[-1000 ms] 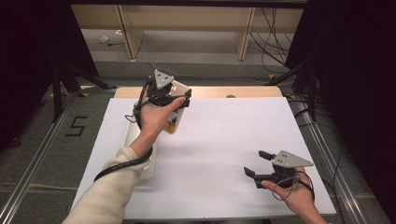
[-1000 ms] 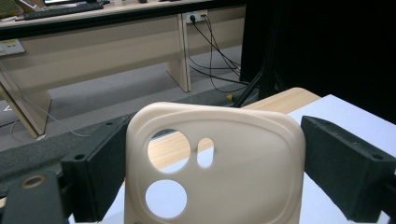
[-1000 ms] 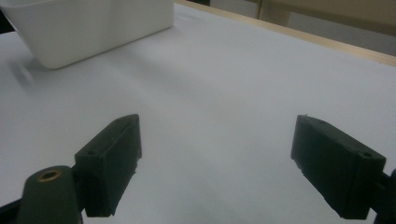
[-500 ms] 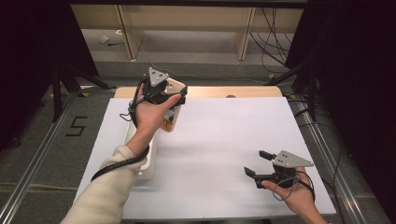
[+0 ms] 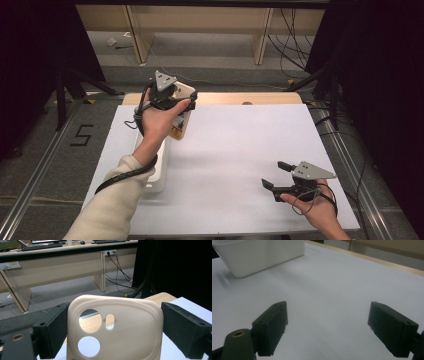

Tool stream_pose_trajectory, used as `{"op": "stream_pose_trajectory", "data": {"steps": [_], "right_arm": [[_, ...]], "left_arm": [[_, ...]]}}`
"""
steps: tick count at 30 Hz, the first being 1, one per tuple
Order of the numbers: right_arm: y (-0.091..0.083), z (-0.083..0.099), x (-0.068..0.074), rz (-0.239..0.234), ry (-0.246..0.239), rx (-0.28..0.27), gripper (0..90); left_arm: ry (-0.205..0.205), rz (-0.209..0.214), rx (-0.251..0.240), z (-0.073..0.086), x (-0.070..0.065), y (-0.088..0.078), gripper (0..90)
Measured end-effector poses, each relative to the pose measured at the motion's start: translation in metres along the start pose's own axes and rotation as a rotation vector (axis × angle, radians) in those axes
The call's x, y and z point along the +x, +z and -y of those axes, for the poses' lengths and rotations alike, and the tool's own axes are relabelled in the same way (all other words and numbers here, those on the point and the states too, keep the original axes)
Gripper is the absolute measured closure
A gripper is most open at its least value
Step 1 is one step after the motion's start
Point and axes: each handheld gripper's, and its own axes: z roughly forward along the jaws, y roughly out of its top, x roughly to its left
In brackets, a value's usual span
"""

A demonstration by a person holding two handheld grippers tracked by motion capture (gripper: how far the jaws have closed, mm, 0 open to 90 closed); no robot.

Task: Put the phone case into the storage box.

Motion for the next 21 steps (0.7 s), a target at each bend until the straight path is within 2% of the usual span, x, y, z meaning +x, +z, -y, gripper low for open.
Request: {"op": "stream_pose_trajectory", "data": {"steps": [21], "right_arm": [[-0.0007,-0.0004,-0.0003,0.004,0.001,-0.004,17.2]], "left_arm": [[-0.012,-0.01,0.0,0.0013,0.0066,-0.0011,11.3]]}}
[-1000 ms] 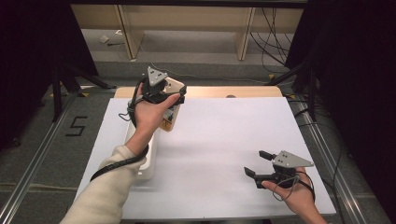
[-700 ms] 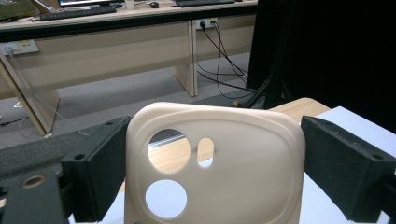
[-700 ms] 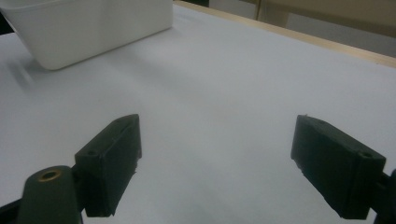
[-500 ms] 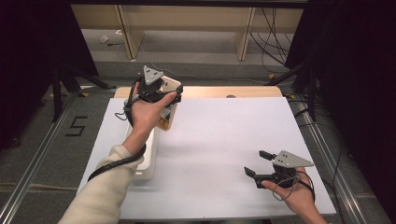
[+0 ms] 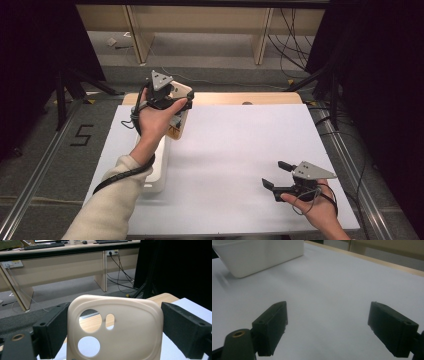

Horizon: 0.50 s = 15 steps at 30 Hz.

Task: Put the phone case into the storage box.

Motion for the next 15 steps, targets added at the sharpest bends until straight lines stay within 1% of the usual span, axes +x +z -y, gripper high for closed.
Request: {"op": "stream_pose_trajectory", "data": {"steps": [15], "right_arm": [[0.0003,0.0002,-0.0001,0.0,0.001,0.002,17.2]], "left_arm": [[-0.012,-0.012,-0.002,0.0015,0.0074,-0.0028,11.3]]}}
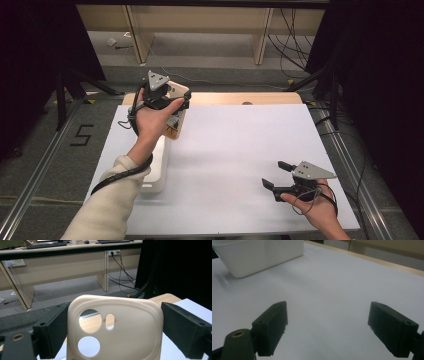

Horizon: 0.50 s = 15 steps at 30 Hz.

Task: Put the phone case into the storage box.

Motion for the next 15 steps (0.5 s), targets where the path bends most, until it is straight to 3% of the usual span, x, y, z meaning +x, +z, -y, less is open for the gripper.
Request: {"op": "stream_pose_trajectory", "data": {"steps": [15], "right_arm": [[0.0002,-0.0001,0.0,-0.001,-0.002,0.0,17.2]], "left_arm": [[-0.011,-0.013,-0.008,-0.0007,0.0079,-0.0041,11.3]]}}
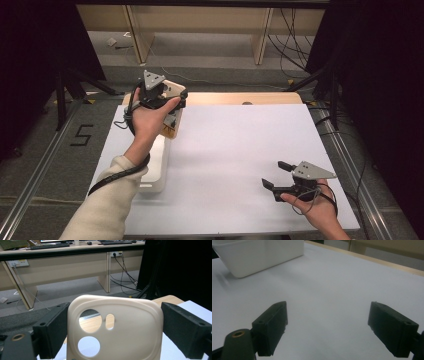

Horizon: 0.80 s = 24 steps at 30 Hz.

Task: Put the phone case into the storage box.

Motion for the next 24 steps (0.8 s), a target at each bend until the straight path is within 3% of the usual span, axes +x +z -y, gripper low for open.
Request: {"op": "stream_pose_trajectory", "data": {"steps": [24], "right_arm": [[0.0,0.0,0.0,-0.001,0.001,0.004,17.1]], "left_arm": [[-0.021,-0.029,0.003,0.006,0.015,-0.003,11.3]]}}
